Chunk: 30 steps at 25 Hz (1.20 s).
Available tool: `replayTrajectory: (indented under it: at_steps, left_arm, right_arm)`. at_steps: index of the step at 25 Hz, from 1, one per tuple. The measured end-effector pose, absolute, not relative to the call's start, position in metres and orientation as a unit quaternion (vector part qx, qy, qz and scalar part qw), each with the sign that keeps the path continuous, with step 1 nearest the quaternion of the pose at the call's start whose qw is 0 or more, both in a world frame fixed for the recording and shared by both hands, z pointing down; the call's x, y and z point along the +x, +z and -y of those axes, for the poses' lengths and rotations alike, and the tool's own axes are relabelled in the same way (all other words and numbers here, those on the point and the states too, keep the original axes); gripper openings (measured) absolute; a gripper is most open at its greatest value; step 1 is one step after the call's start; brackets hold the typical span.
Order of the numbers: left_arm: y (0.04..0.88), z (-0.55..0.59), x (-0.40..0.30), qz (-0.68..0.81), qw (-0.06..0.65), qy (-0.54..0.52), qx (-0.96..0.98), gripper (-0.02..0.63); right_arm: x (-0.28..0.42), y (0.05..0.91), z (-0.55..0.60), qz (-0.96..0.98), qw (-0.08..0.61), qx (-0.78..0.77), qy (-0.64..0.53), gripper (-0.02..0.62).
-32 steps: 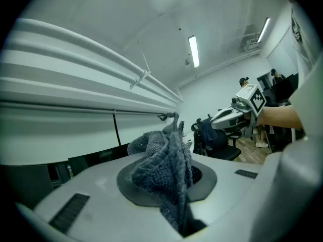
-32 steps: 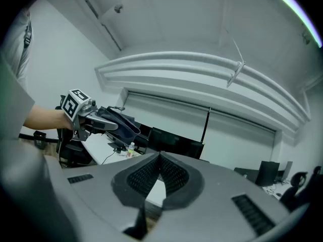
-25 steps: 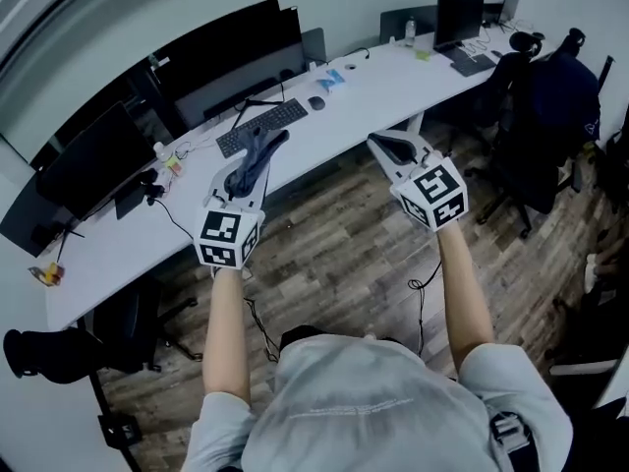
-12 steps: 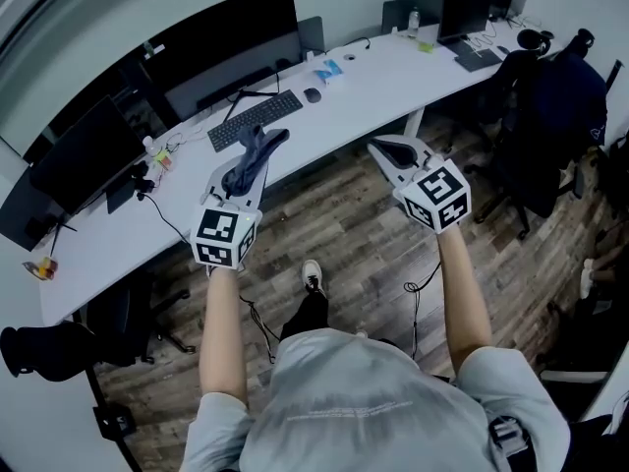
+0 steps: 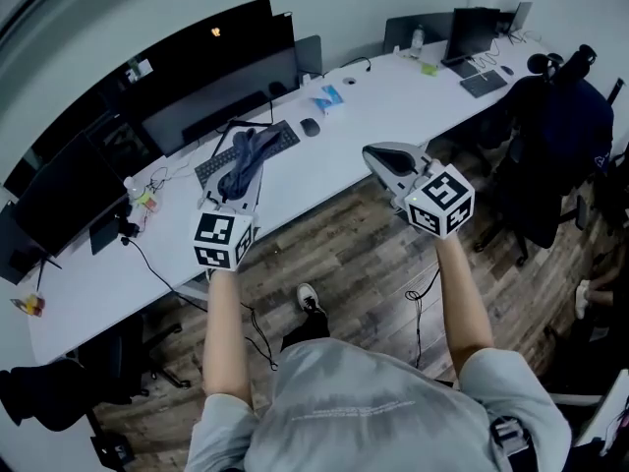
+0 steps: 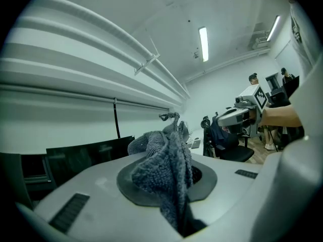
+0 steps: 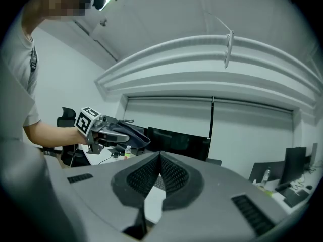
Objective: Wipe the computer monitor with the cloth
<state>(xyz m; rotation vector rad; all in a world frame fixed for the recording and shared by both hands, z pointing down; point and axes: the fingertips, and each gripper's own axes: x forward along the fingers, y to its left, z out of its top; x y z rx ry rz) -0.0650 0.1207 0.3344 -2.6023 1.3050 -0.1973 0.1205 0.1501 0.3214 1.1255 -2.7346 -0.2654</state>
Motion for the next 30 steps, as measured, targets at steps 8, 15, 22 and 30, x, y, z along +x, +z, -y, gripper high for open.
replayTrajectory:
  at_steps: [8, 15, 22, 30]
  left_arm:
    - [0.325, 0.026, -0.077, -0.424, 0.11, -0.08, -0.895, 0.051]
    - [0.317, 0.118, -0.088, -0.414, 0.11, -0.081, -0.9, 0.051]
    - [0.304, 0.191, -0.071, -0.417, 0.124, -0.095, -0.895, 0.051]
    - [0.279, 0.285, -0.019, -0.438, 0.173, -0.114, -0.875, 0.051]
  right_arm:
    - [0.091, 0.306, -0.001, 0.915, 0.074, 0.389, -0.078, 0.0]
    - [0.068, 0.324, 0.088, 0.914, 0.104, 0.387, -0.061, 0.002]
    - [0.091, 0.332, 0.157, 0.909, 0.086, 0.408, -0.021, 0.002]
    - [0.127, 0.324, 0.243, 0.924, 0.072, 0.374, -0.048, 0.002]
